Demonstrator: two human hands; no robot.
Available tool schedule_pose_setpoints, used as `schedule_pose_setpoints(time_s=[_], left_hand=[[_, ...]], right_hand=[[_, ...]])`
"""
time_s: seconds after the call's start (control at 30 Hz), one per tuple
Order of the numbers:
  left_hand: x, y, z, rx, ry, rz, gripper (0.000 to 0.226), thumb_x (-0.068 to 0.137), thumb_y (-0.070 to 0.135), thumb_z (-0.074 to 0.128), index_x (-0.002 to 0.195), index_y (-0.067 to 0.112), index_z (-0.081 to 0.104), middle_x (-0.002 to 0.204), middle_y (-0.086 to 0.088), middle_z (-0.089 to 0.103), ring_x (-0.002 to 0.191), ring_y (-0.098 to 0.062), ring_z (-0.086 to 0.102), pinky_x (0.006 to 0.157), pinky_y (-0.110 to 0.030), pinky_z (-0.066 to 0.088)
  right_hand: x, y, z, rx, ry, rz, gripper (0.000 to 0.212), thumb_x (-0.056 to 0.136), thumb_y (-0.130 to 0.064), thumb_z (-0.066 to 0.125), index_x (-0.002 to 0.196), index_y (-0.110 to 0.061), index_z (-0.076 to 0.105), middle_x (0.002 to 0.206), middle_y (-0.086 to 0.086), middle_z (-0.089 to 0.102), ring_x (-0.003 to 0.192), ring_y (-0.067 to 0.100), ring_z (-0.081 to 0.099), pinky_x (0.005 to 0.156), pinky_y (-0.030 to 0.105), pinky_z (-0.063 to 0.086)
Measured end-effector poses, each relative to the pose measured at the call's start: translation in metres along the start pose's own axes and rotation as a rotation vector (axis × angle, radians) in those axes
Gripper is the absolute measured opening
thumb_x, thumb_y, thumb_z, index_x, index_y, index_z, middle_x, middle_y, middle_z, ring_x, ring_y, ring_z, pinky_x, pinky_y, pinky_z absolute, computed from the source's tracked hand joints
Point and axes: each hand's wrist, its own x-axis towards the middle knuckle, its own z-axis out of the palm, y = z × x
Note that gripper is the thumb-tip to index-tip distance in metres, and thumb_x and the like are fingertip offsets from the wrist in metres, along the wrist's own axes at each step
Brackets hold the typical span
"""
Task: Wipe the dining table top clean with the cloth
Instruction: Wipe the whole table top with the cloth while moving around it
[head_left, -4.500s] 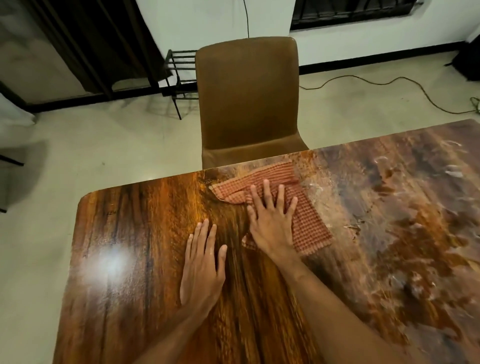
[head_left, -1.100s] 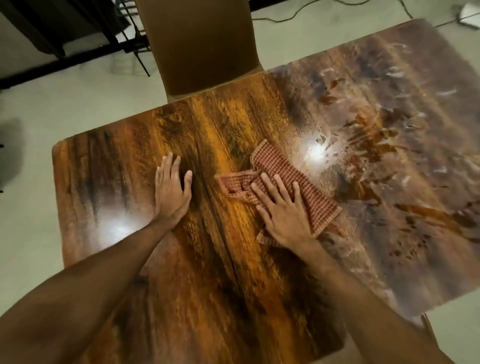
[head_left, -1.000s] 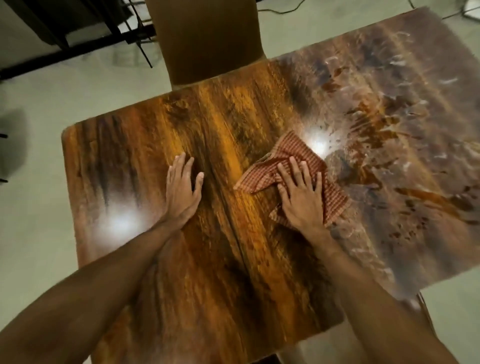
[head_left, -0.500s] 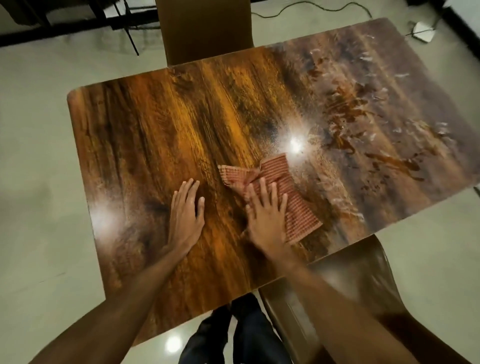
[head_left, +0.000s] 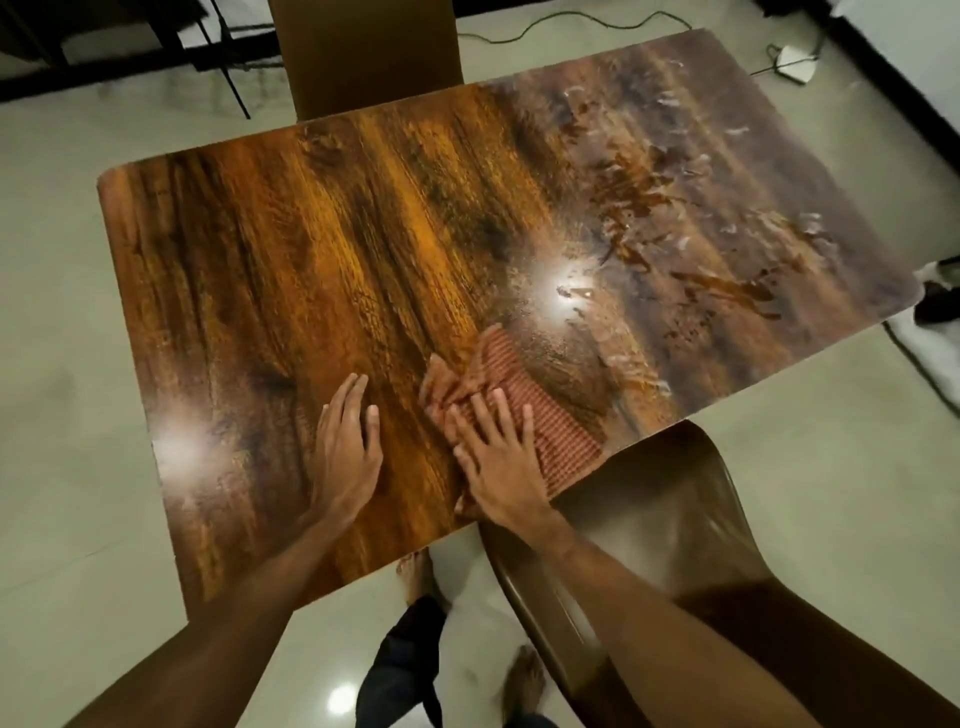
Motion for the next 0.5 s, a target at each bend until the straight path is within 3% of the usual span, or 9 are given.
schedule_pose_setpoints(time_s=[0.07, 0.17, 0.27, 0.33, 0.5], left_hand=[[-0.013, 0.009, 0.007, 0.054, -0.02, -0.02, 0.061, 0.102, 0.052, 0.021, 0.154, 0.022, 0.036, 0.163, -0.001, 0.033, 0.15, -0.022, 0.031, 0.124, -0.051, 0.022], [-0.032, 0.021, 0.018, 0.131, -0.036, 0.014, 0.066, 0.101, 0.06, 0.013, 0.153, 0.025, 0.035, 0.163, 0.001, 0.032, 0.149, -0.022, 0.032, 0.124, -0.05, 0.024], [-0.055, 0.04, 0.035, 0.15, -0.024, 0.062, 0.061, 0.103, 0.055, 0.02, 0.151, 0.023, 0.039, 0.162, 0.001, 0.033, 0.148, -0.021, 0.034, 0.122, -0.049, 0.027], [-0.073, 0.058, 0.05, 0.137, -0.032, 0.079, 0.055, 0.105, 0.049, 0.028, 0.151, 0.021, 0.04, 0.162, 0.0, 0.033, 0.148, -0.021, 0.034, 0.122, -0.047, 0.029], [-0.107, 0.098, 0.083, 0.173, -0.079, 0.032, 0.051, 0.105, 0.041, 0.036, 0.15, 0.018, 0.042, 0.161, -0.004, 0.035, 0.148, -0.024, 0.033, 0.12, -0.047, 0.032]], right_hand=[[-0.007, 0.023, -0.006, 0.019, -0.001, -0.089, 0.061, 0.106, -0.057, -0.001, 0.164, -0.039, -0.002, 0.173, -0.005, -0.011, 0.159, 0.023, -0.016, 0.127, 0.058, -0.006], [-0.012, 0.097, -0.025, 0.058, 0.085, 0.137, 0.056, 0.11, -0.05, 0.014, 0.164, -0.038, 0.002, 0.173, -0.008, -0.009, 0.159, 0.019, -0.011, 0.128, 0.054, -0.004], [-0.02, 0.146, -0.037, 0.082, 0.14, 0.318, 0.057, 0.111, -0.048, 0.018, 0.164, -0.037, 0.003, 0.173, -0.003, -0.007, 0.16, 0.025, -0.009, 0.127, 0.055, -0.006], [-0.026, 0.141, -0.033, 0.07, 0.148, 0.255, 0.058, 0.11, -0.049, 0.017, 0.164, -0.035, 0.001, 0.173, 0.0, -0.008, 0.159, 0.029, -0.011, 0.126, 0.056, -0.01], [-0.049, 0.13, -0.014, -0.022, 0.062, -0.13, 0.058, 0.11, -0.049, 0.017, 0.164, -0.035, 0.003, 0.174, -0.003, -0.008, 0.159, 0.025, -0.011, 0.127, 0.054, -0.008]])
